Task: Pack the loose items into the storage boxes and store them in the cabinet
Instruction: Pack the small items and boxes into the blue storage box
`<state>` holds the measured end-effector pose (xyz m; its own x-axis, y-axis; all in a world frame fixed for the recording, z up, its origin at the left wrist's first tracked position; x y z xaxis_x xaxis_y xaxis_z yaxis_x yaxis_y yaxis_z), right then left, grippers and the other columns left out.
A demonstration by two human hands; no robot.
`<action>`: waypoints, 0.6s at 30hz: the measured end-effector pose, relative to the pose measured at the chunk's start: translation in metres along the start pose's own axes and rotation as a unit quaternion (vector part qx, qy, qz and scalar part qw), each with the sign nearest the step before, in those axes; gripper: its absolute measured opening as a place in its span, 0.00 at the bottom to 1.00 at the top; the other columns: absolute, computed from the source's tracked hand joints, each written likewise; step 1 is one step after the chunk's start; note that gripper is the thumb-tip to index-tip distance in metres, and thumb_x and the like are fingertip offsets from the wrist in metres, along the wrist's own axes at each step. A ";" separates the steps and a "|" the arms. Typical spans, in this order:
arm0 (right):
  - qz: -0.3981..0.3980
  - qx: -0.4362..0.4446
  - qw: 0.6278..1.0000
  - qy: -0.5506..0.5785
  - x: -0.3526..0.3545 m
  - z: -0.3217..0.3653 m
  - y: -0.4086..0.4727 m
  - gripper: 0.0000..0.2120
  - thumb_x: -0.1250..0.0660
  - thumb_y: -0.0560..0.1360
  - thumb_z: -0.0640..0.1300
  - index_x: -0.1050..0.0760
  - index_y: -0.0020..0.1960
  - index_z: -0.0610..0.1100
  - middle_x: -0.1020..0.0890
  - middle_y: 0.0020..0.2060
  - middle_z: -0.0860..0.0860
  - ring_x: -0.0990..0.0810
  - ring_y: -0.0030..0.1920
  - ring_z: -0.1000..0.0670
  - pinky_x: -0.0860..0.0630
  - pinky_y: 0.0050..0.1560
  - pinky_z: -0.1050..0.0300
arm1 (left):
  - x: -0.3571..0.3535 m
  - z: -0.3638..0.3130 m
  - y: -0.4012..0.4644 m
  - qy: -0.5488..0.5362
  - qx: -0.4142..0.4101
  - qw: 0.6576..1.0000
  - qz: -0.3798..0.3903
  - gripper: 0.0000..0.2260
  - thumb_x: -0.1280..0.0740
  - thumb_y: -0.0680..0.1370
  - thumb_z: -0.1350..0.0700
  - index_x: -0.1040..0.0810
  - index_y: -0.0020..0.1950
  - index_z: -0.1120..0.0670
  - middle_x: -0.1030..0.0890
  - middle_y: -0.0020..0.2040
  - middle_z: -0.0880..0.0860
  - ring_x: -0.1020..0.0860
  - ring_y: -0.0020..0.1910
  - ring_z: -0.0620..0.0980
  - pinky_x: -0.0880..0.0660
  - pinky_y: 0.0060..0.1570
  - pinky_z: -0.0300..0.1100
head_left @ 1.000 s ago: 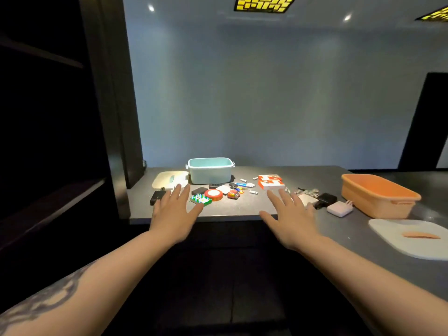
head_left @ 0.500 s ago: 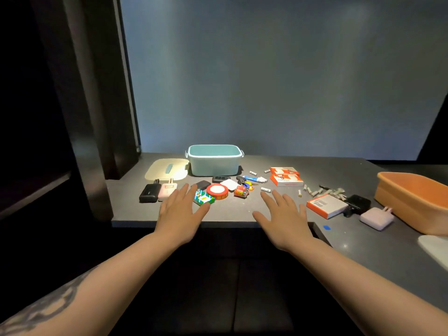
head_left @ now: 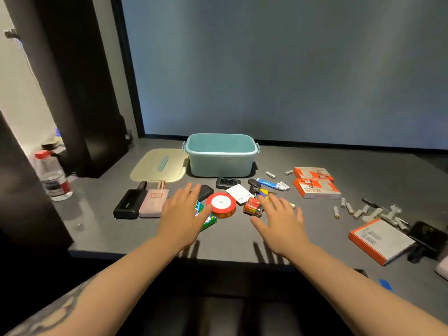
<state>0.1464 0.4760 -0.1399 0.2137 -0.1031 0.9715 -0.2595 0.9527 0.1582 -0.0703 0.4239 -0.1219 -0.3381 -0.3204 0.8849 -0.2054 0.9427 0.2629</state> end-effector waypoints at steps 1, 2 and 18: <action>-0.001 0.000 1.000 -0.001 -0.006 0.002 0.015 0.29 0.50 0.78 0.63 0.50 0.76 0.57 0.46 0.77 0.52 0.51 0.76 0.48 0.53 0.72 0.37 | -0.006 0.006 0.015 -0.001 -0.004 1.000 0.003 0.30 0.44 0.78 0.39 0.46 0.76 0.49 0.44 0.77 0.50 0.45 0.75 0.51 0.47 0.72 0.50; -0.001 -0.001 1.000 0.000 -0.012 0.005 0.031 0.29 0.50 0.78 0.64 0.50 0.76 0.57 0.46 0.77 0.52 0.51 0.76 0.48 0.53 0.72 0.37 | -0.012 0.012 0.031 -0.004 -0.007 1.000 0.006 0.30 0.44 0.78 0.39 0.47 0.77 0.49 0.45 0.77 0.50 0.46 0.75 0.51 0.47 0.72 0.50; 0.000 -0.051 0.998 0.020 -0.052 0.033 0.257 0.29 0.50 0.79 0.61 0.51 0.77 0.56 0.49 0.77 0.52 0.53 0.76 0.48 0.57 0.73 0.39 | -0.065 0.074 0.267 -0.030 -0.086 0.995 0.032 0.28 0.46 0.79 0.40 0.47 0.77 0.47 0.47 0.78 0.49 0.49 0.76 0.51 0.48 0.73 0.51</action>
<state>0.0380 0.7170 -0.1436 0.2518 -0.0926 0.9633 -0.1624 0.9773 0.1364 -0.1714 0.6897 -0.1378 -0.3998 -0.2593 0.8791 -0.0232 0.9617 0.2731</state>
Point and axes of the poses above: each hand's wrist, its own y-axis towards the middle knuckle, its own x-axis out of the back of the hand, z = x × y, the point moved 3 cm from there along y, towards the middle knuckle
